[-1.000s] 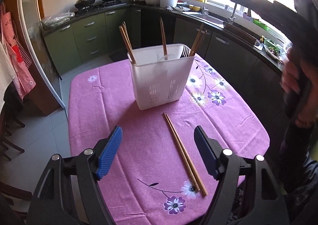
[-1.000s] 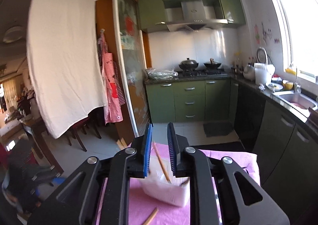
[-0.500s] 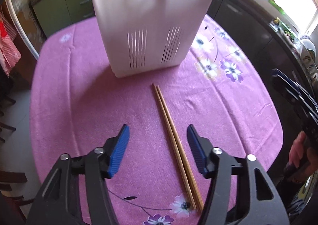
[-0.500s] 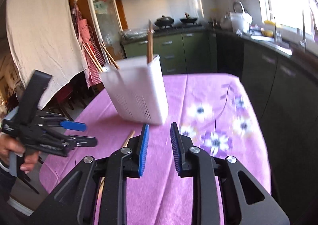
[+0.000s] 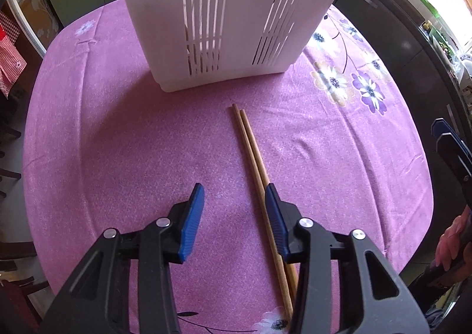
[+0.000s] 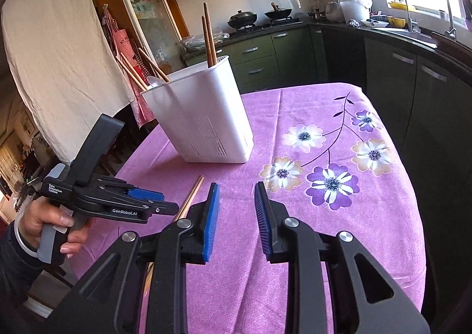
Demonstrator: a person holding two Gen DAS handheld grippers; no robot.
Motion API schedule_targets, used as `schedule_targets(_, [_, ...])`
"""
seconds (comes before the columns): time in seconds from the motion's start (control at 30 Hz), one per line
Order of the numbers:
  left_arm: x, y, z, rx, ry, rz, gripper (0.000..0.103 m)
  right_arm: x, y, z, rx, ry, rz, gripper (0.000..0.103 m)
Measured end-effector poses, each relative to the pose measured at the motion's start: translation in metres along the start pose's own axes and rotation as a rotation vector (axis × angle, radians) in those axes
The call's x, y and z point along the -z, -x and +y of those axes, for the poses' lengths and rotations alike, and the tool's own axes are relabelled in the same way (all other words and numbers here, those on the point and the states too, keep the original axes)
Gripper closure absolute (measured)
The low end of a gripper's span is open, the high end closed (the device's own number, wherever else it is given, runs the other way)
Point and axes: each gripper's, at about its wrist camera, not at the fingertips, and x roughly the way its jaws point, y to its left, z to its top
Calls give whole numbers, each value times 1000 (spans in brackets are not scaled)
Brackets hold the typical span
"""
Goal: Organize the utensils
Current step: 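Grasp one of the last two chopsticks with the left gripper while the right gripper approaches them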
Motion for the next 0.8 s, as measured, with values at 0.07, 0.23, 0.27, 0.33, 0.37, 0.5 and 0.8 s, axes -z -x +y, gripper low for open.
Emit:
schedule_targets(0.07, [-2, -4, -1, -6, -2, 8, 62, 0, 0, -1, -13, -6, 2, 78])
schedule_targets(0.23, [-5, -10, -8, -10, -11, 16, 62, -2, 1, -3, -34, -20, 6, 77])
schedule_targets(0.27, [-6, -11, -10, -16, -15, 18, 62, -2, 1, -4, -39, -25, 7, 77])
schedule_targets(0.33, [-7, -14, -15, -34, -21, 22, 62, -2, 1, -4, -40, -26, 10, 77])
schedule_targets(0.37, [-8, -14, -17, -40, -24, 24, 62, -2, 1, -4, -43, -27, 9, 77])
schedule_targets(0.5, [-12, -18, -23, -62, -26, 24, 65, -1, 2, -5, -50, -32, 10, 77])
schedule_targets(0.8, [-20, -22, -43, -43, -10, 28, 87, 0, 0, -6, -62, -45, 16, 73])
